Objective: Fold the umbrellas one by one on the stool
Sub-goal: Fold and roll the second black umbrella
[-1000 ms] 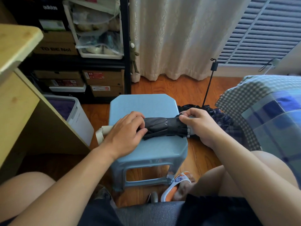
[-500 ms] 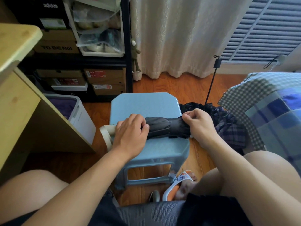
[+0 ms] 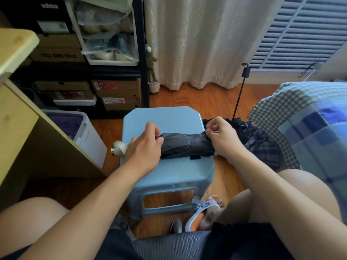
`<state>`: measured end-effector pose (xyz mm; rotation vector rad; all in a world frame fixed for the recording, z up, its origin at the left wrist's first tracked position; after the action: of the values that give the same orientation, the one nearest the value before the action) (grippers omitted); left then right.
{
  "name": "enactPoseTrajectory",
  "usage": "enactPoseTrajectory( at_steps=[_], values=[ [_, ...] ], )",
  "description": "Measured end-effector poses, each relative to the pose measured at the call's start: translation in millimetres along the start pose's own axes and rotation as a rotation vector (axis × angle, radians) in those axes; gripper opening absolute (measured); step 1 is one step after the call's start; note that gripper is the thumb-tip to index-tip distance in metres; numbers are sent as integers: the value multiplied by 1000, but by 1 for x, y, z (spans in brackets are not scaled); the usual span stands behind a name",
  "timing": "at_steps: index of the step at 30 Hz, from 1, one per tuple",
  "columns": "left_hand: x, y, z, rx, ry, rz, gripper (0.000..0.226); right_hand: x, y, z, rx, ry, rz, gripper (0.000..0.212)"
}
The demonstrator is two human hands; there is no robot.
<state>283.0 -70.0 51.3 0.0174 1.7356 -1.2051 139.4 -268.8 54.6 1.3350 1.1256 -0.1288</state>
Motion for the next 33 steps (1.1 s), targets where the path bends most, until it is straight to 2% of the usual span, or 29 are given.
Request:
enactPoseTrajectory(
  at_steps=[2, 3, 5, 7, 9, 12, 14, 16, 20, 25, 28, 33],
  values=[
    [2, 3, 1, 65, 40, 28, 2, -6, 5, -5, -41, 56, 77, 14],
    [3, 5, 3, 87, 47, 30, 5, -12, 9, -8, -113, 54, 71, 14],
    [3, 5, 6, 130, 39, -28, 13, -19, 14, -17, -301, 49, -126, 10],
    [1, 1, 5, 203, 1, -90, 21, -11, 8, -26, -385, 94, -288, 16],
    [-3, 1, 2, 259, -30, -123, 22, -5, 1, -31, -351, 79, -296, 23],
    [-5, 0, -6, 330, 16, -89, 7, -9, 3, -28, -270, 14, -240, 24],
    [-2, -1, -12, 394, 23, 39, 18, -10, 4, -26, -244, 34, -243, 21],
    [2, -1, -15, 418, -32, 128, 20, -11, 4, -25, -241, 72, -246, 17],
    [0, -7, -19, 384, -144, 75, 16, -10, 9, -24, -276, 129, -251, 18],
    [0, 1, -30, 268, -131, 29, 24, 2, 5, -30, -222, 227, -123, 21],
    [4, 8, -32, 179, -120, 52, 26, 7, 2, -32, -154, 176, -62, 25],
    [5, 11, -27, 100, -137, 32, 28, 7, -5, -26, 2, -6, 107, 23]
  ],
)
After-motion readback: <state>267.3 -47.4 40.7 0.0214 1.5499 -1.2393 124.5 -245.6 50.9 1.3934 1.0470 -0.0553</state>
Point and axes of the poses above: each hand's wrist, its own z-axis towards the middle knuckle, its own x-axis out of the palm, y = z × x, the point moved 8 cm from there along z, towards the middle knuckle, and after that the axes turned 6 degrees about -z, right-handed, at the moved point
